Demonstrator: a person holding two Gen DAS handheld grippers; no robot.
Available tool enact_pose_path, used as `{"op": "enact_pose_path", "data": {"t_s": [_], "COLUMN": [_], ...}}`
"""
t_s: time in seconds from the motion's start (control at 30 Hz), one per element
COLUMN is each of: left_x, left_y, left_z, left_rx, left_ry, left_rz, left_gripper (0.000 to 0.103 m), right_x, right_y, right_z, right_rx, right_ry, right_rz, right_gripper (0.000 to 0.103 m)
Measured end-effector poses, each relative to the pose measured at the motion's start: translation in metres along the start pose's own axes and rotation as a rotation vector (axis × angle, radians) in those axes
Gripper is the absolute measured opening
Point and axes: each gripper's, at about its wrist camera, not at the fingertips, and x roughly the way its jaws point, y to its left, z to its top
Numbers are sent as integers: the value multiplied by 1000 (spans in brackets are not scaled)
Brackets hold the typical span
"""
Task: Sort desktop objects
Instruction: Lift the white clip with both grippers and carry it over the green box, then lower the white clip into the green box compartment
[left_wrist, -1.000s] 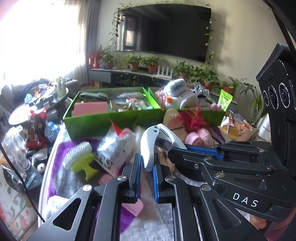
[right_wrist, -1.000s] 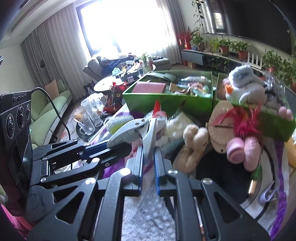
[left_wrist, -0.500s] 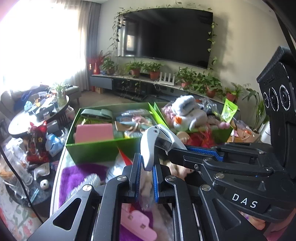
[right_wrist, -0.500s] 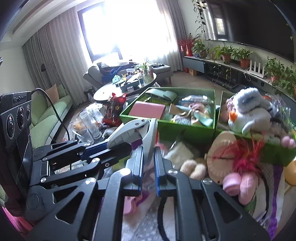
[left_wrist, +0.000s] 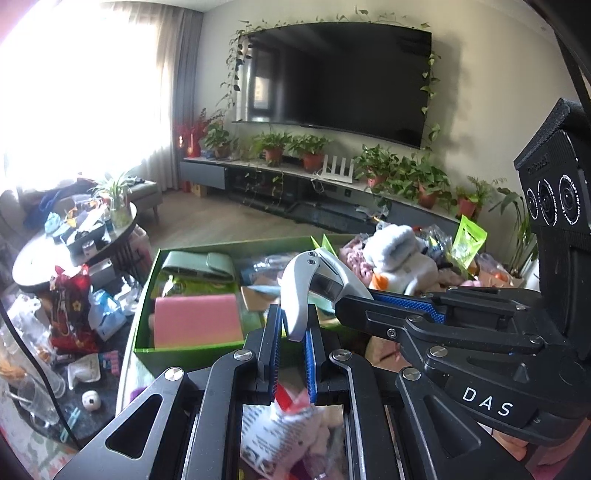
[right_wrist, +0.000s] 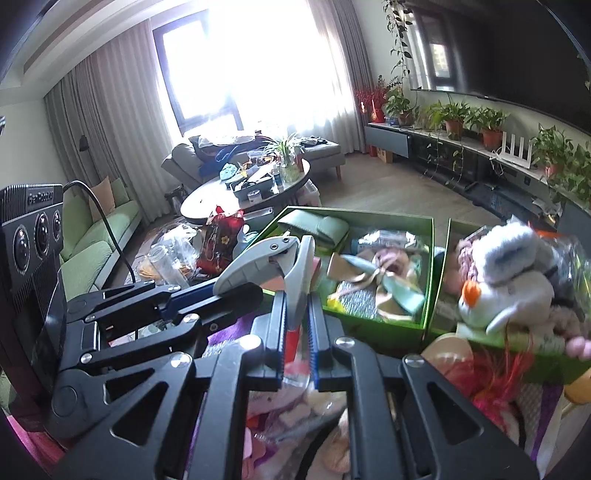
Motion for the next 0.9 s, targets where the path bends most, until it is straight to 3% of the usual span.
{"op": "enact_pose_path", "data": {"t_s": [0.9], "left_x": [64], "left_y": [29], "left_z": [44], "left_rx": [-6], "left_ry": [20], "left_rz": [-3], "left_gripper": [10], "right_x": [57], "right_y": [-32], "right_z": [52], "right_rx": [34], "right_ry": [6], "right_rz": [1], "right_gripper": [12]}}
